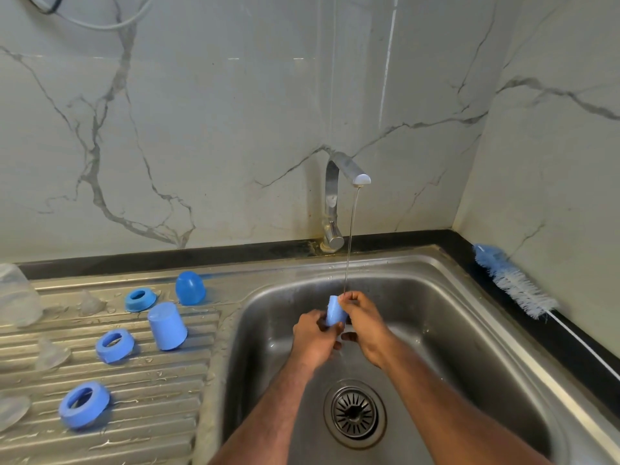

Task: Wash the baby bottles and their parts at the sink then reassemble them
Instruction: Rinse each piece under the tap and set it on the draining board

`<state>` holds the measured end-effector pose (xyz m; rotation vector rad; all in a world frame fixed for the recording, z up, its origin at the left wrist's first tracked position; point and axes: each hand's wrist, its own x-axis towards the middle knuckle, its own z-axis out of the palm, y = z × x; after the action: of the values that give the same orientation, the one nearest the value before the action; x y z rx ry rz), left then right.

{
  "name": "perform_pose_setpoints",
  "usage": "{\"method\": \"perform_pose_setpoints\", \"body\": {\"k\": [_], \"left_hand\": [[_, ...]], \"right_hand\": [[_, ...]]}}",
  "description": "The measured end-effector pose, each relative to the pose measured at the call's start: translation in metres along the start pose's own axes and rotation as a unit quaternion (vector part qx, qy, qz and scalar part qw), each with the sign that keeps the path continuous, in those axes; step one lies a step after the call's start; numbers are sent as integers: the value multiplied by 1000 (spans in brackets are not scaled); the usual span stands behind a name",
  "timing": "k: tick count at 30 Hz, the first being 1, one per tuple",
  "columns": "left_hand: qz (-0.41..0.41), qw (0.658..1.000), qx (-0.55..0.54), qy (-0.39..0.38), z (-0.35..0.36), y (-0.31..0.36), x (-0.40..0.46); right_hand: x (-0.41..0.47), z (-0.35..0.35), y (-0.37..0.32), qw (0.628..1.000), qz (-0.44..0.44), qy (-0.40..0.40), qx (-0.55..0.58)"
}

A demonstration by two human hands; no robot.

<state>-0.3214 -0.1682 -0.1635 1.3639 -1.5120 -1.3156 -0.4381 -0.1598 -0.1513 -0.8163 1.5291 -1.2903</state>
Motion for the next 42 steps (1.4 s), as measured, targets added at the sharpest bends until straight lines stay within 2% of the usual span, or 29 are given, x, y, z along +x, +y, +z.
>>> {"method": "perform_pose_setpoints", "body": {"k": [4, 8, 12, 13, 16, 20, 22, 25, 28, 31, 32, 35, 38, 40, 42], "left_hand": [[-8, 999, -33, 12, -2, -4, 2], [10, 1000, 19, -3, -3, -9, 7], [5, 995, 97, -10, -5, -11, 10], [0, 995, 102, -3, -5, -12, 11], [-13, 994, 108, 10, -7, -13, 13], [-23, 993, 115, 14, -6, -14, 14], [-21, 993, 114, 20, -5, -15, 15], [-16, 992, 122, 21, -4, -17, 16], [-9, 992, 125, 21, -4, -17, 17], [-2, 990, 141, 13, -3, -18, 17], [-1, 989, 148, 12, -3, -17, 17], [-1, 987, 157, 14, -3, -19, 17], [1, 986, 164, 15, -3, -20, 17], [3, 987, 161, 15, -3, -20, 18], [3, 987, 160, 10, -2, -19, 18]], "right_hand": [[-2, 3, 0, 997, -43, -43, -49], [-1, -14, -5, 969, -70, -101, -213], [6, -26, 1, 923, -107, -8, -369], [7, -27, 3, 921, -103, -6, -376], [9, -26, 9, 903, -53, -89, -416], [12, -24, 9, 899, -85, -50, -426], [11, -23, 8, 892, -77, -84, -438], [13, -22, 9, 880, -92, -63, -461], [15, -22, 8, 878, -82, -87, -464], [14, -23, 6, 862, -95, 17, -498], [14, -23, 6, 855, -100, 21, -509], [15, -22, 8, 859, -76, -43, -505], [18, -24, 10, 849, -75, -43, -521], [18, -24, 12, 854, -70, -71, -510], [18, -23, 13, 855, -74, -62, -510]]}}
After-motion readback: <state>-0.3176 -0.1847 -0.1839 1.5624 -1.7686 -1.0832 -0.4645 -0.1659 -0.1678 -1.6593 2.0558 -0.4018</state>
